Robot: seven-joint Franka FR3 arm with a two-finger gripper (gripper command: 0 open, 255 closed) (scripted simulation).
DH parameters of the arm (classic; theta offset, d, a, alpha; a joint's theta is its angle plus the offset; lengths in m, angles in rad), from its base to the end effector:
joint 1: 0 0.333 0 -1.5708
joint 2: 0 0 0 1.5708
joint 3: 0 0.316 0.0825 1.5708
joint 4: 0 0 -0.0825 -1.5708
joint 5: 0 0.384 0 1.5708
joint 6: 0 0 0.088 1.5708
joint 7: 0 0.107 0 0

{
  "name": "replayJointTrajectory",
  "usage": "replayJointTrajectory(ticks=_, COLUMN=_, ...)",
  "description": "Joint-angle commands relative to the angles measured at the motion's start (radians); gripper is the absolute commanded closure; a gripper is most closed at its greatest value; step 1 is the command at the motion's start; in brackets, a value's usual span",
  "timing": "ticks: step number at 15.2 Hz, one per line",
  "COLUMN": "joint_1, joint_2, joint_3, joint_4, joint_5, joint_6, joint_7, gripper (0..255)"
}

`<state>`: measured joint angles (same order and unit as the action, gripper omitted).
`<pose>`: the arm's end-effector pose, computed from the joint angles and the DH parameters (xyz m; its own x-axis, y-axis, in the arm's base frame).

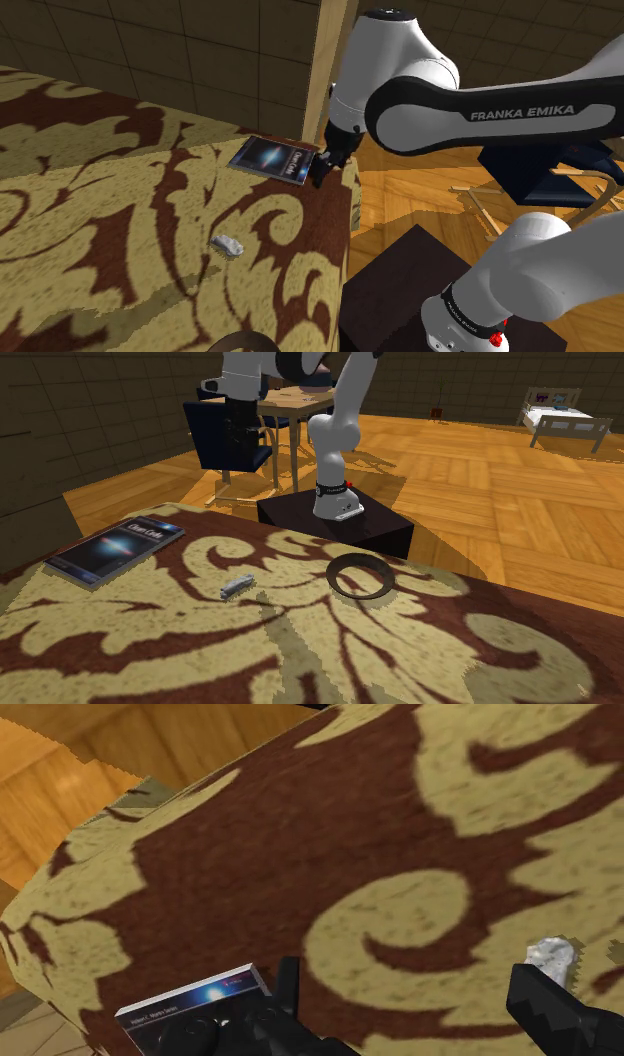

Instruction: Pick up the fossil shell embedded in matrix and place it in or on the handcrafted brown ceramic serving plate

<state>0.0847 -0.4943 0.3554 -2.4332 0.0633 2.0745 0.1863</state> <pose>0.3726 0.1883 0.4815 0.9715 0.1983 0.1295 0.1884 -0.9784 0.0846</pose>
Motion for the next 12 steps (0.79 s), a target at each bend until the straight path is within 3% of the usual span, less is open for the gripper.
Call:
replayJointTrajectory(ticks=1, joint_1=0.007, joint_2=0.045, joint_3=0.037, joint_4=0.001, joint_5=-0.003, joint_6=0.055, joint_7=0.033, gripper=0)
replayJointTrajectory(ticks=7, joint_1=-0.002, joint_2=0.239, joint_3=0.150, joint_4=0.052, joint_5=-0.078, joint_6=0.211, joint_7=0.149, gripper=0)
replayJointTrajectory(ticks=12, joint_1=-0.013, joint_2=0.430, joint_3=0.233, joint_4=0.130, joint_5=-0.228, joint_6=0.308, joint_7=0.294, gripper=0)
